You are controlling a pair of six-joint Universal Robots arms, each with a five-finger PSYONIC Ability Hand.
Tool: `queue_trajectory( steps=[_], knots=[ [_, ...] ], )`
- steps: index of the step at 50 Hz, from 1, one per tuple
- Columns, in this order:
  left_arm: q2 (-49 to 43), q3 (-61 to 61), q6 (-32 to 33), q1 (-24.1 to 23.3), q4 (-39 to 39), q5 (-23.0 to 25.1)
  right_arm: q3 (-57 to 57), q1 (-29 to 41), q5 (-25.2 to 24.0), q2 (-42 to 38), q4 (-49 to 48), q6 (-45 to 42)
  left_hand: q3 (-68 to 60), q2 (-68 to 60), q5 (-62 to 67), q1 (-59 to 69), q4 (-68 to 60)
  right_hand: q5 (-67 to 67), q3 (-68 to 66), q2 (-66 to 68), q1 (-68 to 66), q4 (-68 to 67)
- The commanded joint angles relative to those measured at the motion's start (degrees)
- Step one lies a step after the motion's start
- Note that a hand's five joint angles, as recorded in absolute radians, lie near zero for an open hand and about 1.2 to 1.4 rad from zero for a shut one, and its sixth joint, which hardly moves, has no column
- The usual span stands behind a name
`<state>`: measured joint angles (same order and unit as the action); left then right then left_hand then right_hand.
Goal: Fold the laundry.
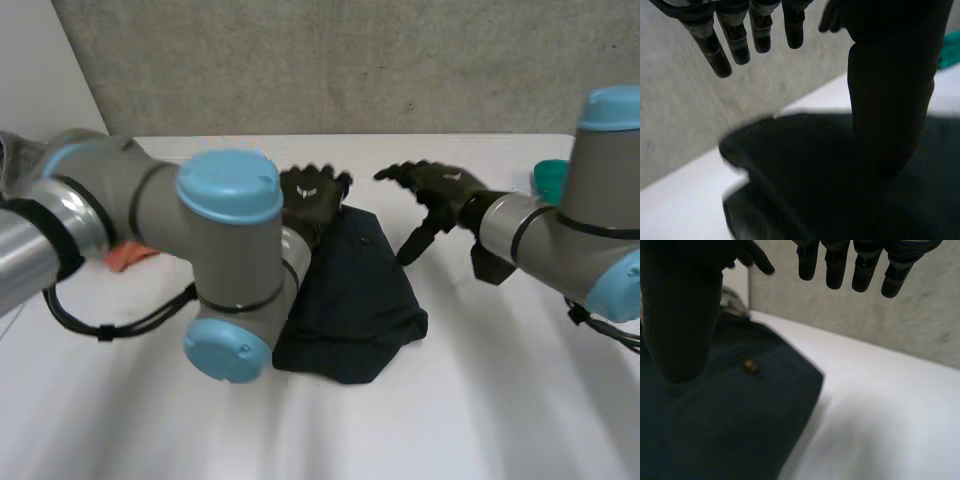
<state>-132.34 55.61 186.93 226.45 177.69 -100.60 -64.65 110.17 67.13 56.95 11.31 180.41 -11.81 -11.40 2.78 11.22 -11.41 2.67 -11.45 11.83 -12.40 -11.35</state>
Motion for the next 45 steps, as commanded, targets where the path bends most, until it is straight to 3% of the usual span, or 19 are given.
queue_trajectory(
  steps=[1,10,21,30,37,41,45],
  knots=[
    [-1.52,5.38,1.07,0.57,-1.47,-1.09,2.60,2.58,-2.01,-7.98,0.03,-4.51,1.81,1.40,-2.78,-1.22,1.41,-2.67,1.45,-1.83,2.40,1.35],
    [-4.16,6.44,7.39,3.82,-2.70,-1.35,2.60,4.79,5.90,-14.15,-0.24,-17.18,1.59,1.19,-2.57,-1.00,1.20,-2.67,1.45,-1.83,2.40,1.35],
    [-2.23,5.82,8.81,4.88,-2.88,2.68,-0.91,4.79,8.19,-4.58,-4.54,-18.69,1.42,1.02,-2.40,-0.83,1.03,-2.67,1.45,-1.83,2.40,1.35],
    [12.17,5.04,8.54,6.28,-2.00,14.27,-13.80,4.88,11.17,5.60,-11.20,-18.86,1.76,1.36,-2.74,-1.17,1.37,-2.67,1.45,-1.83,2.40,1.35],
    [16.06,1.35,8.11,8.83,-2.35,23.16,-29.99,5.23,13.02,14.23,-21.14,-19.92,1.59,1.19,-2.57,-1.00,1.20,-2.67,1.45,-1.83,2.40,1.35],
    [16.23,-0.68,4.77,9.45,-5.15,31.15,-40.79,8.29,12.85,16.18,-30.53,-20.09,1.59,1.19,-2.57,-1.00,1.20,-2.67,1.45,-1.83,2.40,1.35],
    [15.89,-2.70,-1.02,11.29,-9.63,42.30,-46.60,11.19,12.93,15.56,-38.53,-21.58,1.42,1.02,-2.40,-0.83,1.03,-2.67,1.45,-1.83,2.40,1.35]
  ],
)
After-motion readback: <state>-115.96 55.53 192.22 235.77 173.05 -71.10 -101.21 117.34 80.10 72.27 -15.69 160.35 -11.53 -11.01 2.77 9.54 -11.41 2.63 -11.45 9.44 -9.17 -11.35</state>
